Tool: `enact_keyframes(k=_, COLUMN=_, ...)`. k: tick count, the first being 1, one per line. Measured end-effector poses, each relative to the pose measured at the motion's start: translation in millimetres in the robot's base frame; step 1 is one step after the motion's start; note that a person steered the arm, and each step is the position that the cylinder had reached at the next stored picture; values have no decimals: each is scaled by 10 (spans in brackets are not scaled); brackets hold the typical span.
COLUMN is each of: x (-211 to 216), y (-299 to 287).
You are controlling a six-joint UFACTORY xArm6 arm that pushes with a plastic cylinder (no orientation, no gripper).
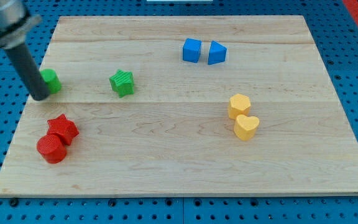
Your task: Slide the blue cube closer to the green circle
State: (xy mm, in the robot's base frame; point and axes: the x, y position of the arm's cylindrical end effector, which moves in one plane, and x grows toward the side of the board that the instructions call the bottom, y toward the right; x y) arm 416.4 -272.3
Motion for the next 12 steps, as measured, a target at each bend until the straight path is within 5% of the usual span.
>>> enact_keyframes(k=2, x=-1229, y=551)
enact_keyframes(k=4, x=-1797, y=1223)
enact_keyframes(k=5, x=-1331, y=1385)
enact_keyframes(k=7, x=-1813, y=3697)
enact_keyframes(k=8, x=-1228, y=4082)
enact_keyframes(k=10, x=-988, y=3183)
enact_keyframes(k=12, x=-1483, y=1839)
